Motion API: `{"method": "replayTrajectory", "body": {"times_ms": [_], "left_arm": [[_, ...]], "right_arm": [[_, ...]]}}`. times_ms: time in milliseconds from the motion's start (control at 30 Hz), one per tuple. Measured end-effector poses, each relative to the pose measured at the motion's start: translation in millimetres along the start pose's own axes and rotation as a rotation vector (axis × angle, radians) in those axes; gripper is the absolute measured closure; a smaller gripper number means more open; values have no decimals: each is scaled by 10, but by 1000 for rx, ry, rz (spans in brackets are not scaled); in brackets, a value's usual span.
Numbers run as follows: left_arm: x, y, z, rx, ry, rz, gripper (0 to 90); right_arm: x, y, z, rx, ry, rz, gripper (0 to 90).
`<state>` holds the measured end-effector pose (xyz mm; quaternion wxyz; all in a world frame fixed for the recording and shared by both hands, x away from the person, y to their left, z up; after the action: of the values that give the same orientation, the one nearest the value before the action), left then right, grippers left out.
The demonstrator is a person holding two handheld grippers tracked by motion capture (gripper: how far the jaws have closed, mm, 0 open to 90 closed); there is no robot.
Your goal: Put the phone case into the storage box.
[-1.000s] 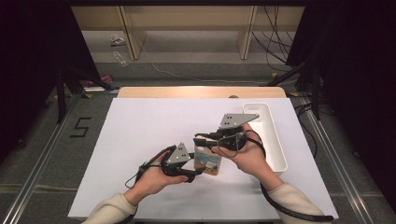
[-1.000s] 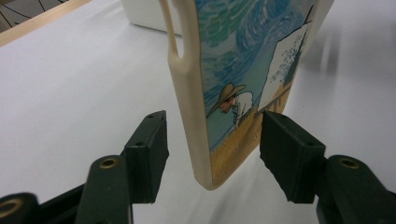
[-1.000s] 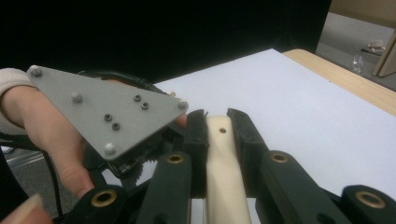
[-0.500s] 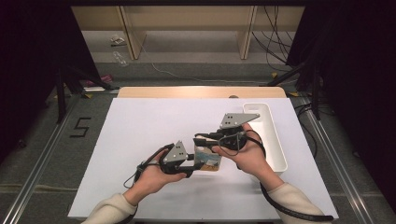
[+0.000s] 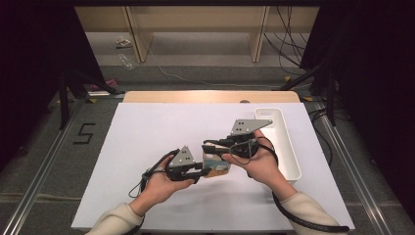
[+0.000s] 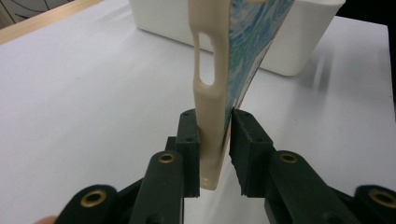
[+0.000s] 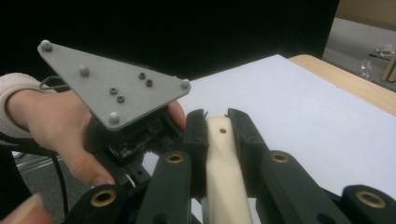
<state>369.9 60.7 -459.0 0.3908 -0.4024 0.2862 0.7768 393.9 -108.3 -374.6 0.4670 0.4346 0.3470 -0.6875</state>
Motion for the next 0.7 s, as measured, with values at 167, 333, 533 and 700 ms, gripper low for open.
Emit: {"method": "replayTrajectory", "body": {"times_ms": [167,333,533,700], "left_arm": [[-7,0,15,0,-11,17,743],[-9,-5,30,-2,-16,21,751],[-13,-10,40,-2,-16,18,762],[-18,-12,51,0,-17,18,769]], "right_arm": [[4,2,-4,-4,5,4,791],[6,2,-10,-8,12,8,787],[4,9,-8,-12,18,16,778],[1,17,-5,-12,25,22,754]]}}
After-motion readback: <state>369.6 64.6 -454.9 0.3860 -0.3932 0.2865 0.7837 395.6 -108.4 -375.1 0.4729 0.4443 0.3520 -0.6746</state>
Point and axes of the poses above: each handheld gripper's, and its own axes: z roughly backward along the jaws, x roughly out of its underside, y roughly to its right, the point moved 3 cm from there along -z, roughly forward along the jaws, and after that the axes turned 4 degrees about z, right-handed, at the moved point
